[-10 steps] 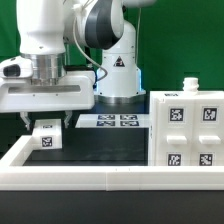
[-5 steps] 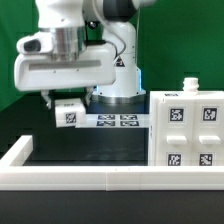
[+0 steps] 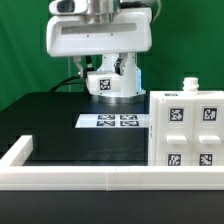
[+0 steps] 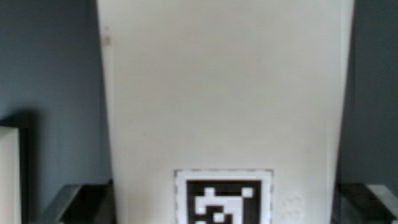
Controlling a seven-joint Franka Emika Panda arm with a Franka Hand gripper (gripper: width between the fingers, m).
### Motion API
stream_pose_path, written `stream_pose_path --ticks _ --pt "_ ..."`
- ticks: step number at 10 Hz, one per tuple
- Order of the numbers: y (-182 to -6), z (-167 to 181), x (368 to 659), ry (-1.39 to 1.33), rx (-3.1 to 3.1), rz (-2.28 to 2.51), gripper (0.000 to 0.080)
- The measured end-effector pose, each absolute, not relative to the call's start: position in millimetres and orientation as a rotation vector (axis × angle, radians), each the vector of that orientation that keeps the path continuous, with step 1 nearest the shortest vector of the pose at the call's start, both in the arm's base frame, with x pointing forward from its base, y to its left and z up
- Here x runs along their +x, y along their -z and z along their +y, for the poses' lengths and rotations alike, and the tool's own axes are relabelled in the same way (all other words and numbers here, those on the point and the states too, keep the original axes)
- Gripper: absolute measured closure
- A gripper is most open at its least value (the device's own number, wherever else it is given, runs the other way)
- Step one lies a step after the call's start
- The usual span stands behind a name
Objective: Assemble cabinet
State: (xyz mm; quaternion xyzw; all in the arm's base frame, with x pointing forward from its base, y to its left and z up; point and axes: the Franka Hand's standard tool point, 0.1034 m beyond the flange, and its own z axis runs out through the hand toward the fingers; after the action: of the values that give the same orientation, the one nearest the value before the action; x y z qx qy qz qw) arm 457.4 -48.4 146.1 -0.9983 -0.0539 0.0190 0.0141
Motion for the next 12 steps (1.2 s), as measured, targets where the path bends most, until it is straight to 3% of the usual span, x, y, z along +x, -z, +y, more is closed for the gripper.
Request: stream_pose_path --ticks 3,4,10,12 --pt "-189.2 -1.8 491.8 -0.061 -3.116 -0.039 0.0239" --pt "-194.6 9.0 497.9 -0.058 -3.115 -0.003 0.0239" --pt "-189.9 6.4 494.5 -0.075 -3.115 -0.01 0.0239" --pt "-205.4 28.2 508.8 -0.066 -3.109 -0.027 0.0239"
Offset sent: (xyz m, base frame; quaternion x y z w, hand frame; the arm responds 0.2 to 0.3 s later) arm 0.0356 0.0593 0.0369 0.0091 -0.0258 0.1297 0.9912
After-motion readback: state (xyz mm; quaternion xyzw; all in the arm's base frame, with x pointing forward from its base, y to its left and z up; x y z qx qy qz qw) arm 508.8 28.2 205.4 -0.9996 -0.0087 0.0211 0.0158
